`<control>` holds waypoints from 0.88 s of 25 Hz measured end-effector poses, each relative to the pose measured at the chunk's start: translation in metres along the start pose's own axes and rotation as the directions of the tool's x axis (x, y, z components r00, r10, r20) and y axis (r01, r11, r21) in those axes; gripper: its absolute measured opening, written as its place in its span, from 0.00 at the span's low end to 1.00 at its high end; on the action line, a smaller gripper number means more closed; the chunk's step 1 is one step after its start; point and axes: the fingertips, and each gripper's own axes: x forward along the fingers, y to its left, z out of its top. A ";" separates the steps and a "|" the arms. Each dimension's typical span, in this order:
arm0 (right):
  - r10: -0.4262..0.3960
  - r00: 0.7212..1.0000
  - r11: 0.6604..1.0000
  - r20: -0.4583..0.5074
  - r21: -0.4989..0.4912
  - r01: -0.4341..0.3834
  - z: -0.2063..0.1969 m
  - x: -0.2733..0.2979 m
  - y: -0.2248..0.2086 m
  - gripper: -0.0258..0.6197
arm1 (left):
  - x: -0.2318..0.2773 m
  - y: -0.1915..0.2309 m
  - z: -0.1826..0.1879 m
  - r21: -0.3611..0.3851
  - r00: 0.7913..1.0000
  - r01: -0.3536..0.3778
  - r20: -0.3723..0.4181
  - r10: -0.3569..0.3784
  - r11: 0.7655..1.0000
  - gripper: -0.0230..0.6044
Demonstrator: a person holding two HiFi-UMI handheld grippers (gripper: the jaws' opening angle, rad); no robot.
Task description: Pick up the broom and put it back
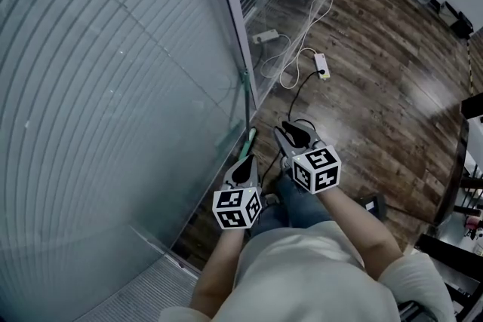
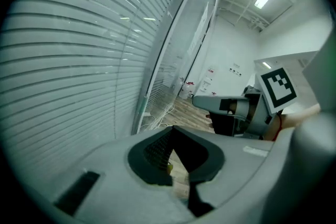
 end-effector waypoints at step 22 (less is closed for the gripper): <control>0.004 0.995 1.000 0.097 -0.028 -0.002 0.007 -0.107 0.068 0.13 | -0.061 -0.051 -0.007 0.098 0.994 0.112 -0.003 -0.112 0.989 0.05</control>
